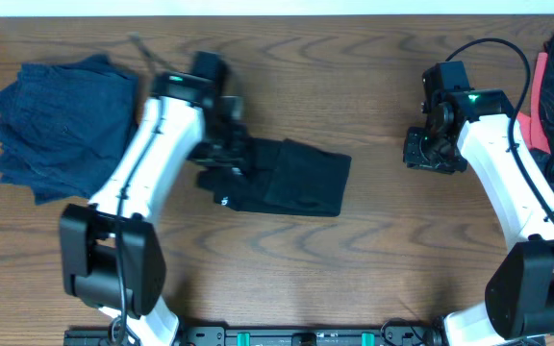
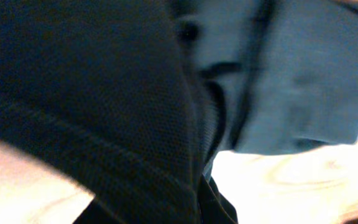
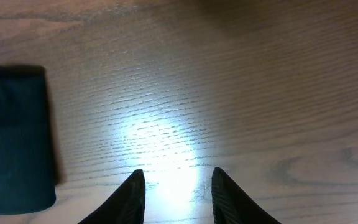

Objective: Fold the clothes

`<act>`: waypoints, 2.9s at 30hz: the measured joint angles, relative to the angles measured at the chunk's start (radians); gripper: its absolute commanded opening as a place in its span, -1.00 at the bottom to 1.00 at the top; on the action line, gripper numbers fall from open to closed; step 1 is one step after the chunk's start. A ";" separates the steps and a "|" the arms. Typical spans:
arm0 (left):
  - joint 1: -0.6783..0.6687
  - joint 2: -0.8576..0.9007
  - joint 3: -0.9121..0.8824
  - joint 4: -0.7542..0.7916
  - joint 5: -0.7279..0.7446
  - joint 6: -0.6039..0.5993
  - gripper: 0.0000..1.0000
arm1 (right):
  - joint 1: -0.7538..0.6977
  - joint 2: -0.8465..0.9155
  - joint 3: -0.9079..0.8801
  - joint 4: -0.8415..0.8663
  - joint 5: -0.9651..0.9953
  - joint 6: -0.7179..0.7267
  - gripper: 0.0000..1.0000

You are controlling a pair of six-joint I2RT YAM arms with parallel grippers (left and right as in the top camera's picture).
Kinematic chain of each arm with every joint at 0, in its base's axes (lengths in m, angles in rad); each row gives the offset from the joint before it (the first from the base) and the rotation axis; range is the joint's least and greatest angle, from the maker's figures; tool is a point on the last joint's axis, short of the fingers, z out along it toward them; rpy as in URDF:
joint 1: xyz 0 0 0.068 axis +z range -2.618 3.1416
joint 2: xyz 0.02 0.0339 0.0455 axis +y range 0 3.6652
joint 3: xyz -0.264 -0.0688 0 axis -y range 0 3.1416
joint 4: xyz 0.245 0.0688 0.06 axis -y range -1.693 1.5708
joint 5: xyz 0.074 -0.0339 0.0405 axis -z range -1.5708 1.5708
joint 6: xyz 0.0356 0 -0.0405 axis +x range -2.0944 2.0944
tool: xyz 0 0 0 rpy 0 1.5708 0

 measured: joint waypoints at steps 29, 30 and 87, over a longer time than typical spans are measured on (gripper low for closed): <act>-0.375 0.000 0.000 0.110 -0.100 -0.028 0.05 | 0.000 0.000 0.000 -0.014 0.003 0.000 -0.21; -0.377 0.000 0.000 0.110 -0.091 -0.029 0.07 | 0.000 0.000 0.000 -0.014 0.002 0.000 -0.21; -0.011 0.190 -0.017 0.280 0.338 0.211 0.11 | 0.156 0.227 -0.002 0.178 -0.053 -0.003 -0.32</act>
